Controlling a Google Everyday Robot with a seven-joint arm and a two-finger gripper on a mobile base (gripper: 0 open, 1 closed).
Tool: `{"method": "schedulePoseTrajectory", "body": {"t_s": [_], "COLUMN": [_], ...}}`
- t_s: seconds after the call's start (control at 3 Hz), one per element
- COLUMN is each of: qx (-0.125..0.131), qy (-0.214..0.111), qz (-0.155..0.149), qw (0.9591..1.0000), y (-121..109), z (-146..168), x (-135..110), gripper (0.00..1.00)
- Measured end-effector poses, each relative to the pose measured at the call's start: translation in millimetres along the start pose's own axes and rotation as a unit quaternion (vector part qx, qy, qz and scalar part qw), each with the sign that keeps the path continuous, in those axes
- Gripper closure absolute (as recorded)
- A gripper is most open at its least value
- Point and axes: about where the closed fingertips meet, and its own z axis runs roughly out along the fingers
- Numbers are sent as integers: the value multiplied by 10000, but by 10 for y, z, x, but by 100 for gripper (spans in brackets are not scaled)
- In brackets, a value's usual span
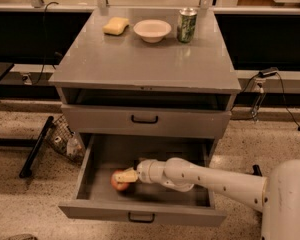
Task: Place apple into middle drawer
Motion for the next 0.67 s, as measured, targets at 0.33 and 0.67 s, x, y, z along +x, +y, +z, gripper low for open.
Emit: {"method": "schedulePoseTrajectory", "body": {"t_s": [0.33,0.67], "qx": [389,760], "qy": [-259,-431], "qz": [260,335], "qw": [9986,9956], "y": [-307,-534], "z": [-374,-777], "x": [232,319], "gripper": [0,0]}}
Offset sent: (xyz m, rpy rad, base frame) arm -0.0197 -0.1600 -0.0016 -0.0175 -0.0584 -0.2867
